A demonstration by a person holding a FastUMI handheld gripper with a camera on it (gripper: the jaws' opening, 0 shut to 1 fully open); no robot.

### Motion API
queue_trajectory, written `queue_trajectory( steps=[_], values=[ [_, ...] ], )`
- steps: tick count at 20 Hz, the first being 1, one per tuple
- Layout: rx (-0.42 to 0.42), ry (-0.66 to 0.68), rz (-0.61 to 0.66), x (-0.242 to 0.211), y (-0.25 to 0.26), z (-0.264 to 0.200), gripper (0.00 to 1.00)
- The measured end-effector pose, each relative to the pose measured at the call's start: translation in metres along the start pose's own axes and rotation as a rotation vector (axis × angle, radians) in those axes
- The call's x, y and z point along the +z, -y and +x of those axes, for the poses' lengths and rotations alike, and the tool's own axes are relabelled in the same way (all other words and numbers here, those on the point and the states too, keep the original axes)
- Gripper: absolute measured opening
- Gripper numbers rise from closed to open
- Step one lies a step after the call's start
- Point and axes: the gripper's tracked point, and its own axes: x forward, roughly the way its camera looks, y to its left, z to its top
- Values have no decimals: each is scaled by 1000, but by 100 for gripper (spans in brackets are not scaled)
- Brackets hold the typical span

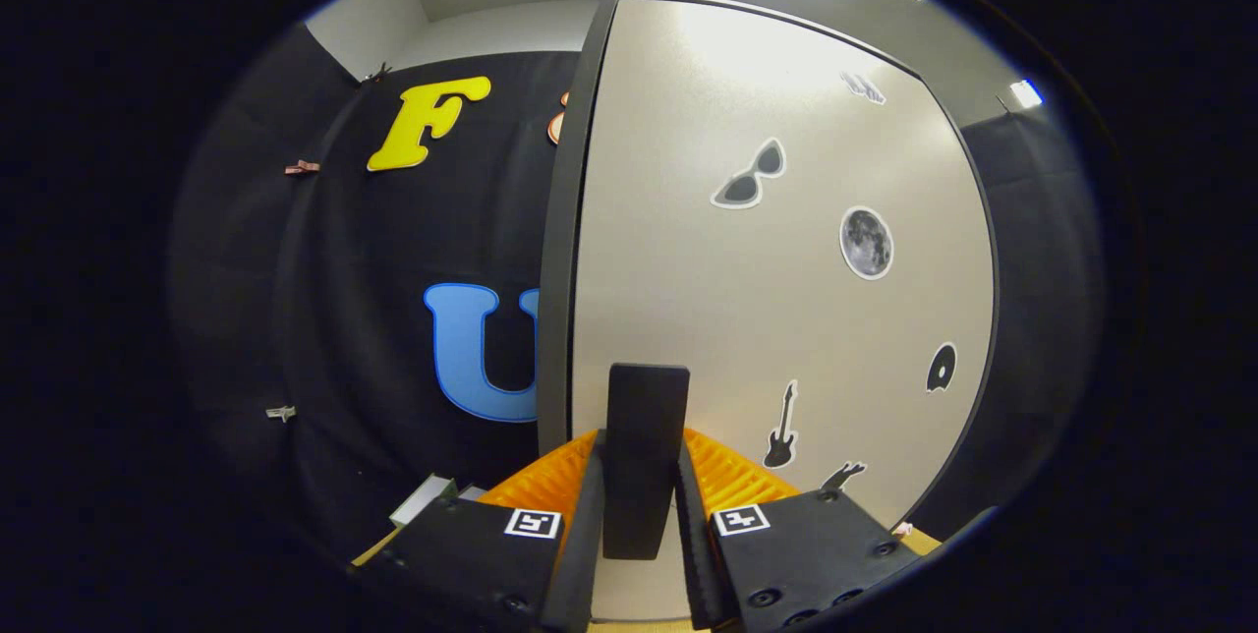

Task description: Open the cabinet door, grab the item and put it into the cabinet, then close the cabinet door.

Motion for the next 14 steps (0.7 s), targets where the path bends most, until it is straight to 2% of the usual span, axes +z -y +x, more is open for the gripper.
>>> queue_trajectory(
  steps=[1,3,4,7,14],
  values=[
    [4,-9,16,-3,1,7,33],
    [30,-44,7,-5,0,1,26],
    [39,-52,6,-5,1,0,19],
    [79,-70,20,-1,1,-20,19],
    [169,-71,49,5,30,-112,19]
  ],
)
